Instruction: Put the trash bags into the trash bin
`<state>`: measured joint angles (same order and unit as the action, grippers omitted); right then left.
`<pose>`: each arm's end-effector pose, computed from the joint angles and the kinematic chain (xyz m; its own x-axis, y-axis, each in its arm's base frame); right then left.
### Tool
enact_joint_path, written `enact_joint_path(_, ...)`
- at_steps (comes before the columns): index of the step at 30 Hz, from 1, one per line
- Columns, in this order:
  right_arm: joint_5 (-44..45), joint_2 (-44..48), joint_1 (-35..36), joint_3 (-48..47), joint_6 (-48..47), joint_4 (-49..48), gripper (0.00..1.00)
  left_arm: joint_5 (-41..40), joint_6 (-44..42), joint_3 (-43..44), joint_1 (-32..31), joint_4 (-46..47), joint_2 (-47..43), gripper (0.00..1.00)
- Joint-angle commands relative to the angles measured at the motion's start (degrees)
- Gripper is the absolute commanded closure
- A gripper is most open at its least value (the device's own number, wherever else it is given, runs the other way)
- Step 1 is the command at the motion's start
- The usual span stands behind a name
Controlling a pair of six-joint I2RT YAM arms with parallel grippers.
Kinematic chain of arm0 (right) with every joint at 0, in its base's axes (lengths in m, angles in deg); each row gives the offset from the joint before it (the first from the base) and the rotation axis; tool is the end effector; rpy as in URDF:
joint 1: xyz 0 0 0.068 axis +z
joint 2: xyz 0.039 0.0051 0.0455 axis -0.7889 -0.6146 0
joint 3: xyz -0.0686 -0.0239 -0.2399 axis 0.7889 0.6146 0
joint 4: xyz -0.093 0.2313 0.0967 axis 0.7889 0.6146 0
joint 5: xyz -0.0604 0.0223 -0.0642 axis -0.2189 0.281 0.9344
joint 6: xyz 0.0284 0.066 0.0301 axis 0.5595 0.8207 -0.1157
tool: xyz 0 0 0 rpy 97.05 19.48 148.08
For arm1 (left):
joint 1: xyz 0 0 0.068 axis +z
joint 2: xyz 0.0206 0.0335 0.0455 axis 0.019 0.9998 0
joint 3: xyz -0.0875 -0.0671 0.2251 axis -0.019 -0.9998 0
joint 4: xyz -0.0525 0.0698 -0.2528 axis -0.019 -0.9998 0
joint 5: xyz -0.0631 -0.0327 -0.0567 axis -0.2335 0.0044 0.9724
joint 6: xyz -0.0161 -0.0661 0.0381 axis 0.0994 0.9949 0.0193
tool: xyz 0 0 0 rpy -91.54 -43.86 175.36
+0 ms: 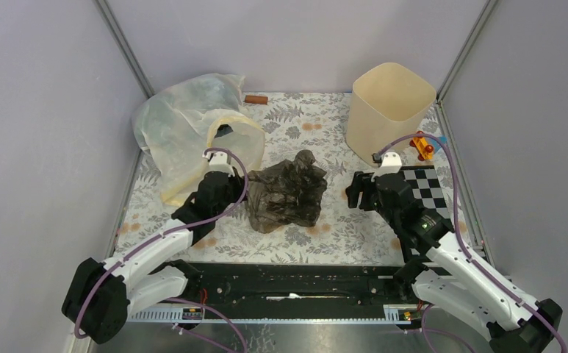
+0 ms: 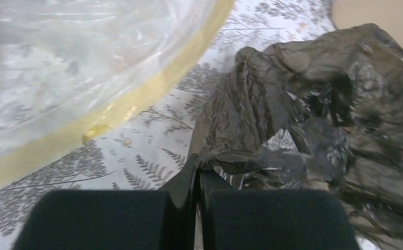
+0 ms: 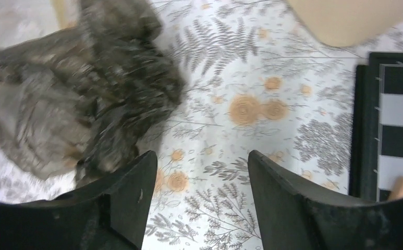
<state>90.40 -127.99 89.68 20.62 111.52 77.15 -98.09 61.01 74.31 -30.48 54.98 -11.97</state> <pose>0.1912 0.1193 0.2643 -0.4348 0.1061 -0.8943 -0.1900 0.9599 0.2062 0.2322 -0.1252 0.1865 -0.4808 -0.2479 -0.8411 0.1260 0.9297 -0.3460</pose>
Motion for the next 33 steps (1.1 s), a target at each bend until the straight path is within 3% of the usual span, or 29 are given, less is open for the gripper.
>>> enact_joint_path(1, -15.6, -0.2, 0.4, 0.2, -5.4, -5.1, 0.22, 7.7, -1.5, 2.6, 0.0, 3.0, 1.2, 1.00)
enact_joint_path(3, -22.7, -0.4, 0.4, 0.7, -6.4, -6.7, 0.18, 8.2, -1.7, 3.6, 0.0, 1.8, 2.4, 1.00)
enact_joint_path(8, -28.1, -4.3, 2.2, 0.9, -6.8, -7.2, 0.13, 8.7, -1.4, 3.4, 0.1, 2.2, 3.2, 0.99)
enact_joint_path(13, -16.0, -7.0, 10.8, 2.6, -7.8, -8.4, 0.12, 8.0, -0.1, 3.5, 0.1, 2.0, 2.5, 1.00)
enact_joint_path(22, -9.1, -9.4, 12.2, 7.3, -8.5, -15.1, 0.15, 5.9, 2.4, 4.3, 0.1, 0.4, 2.4, 1.00)
enact_joint_path(28, -6.1, -12.6, 12.2, 7.3, -7.4, -18.5, 0.33, 4.8, 3.1, 3.8, 0.1, 0.5, 2.5, 1.00)
enact_joint_path(33, 1.8, -7.3, 12.2, 9.9, -4.5, -20.3, 0.86, 3.5, 3.4, 3.1, 0.6, -0.1, 1.5, 1.00)
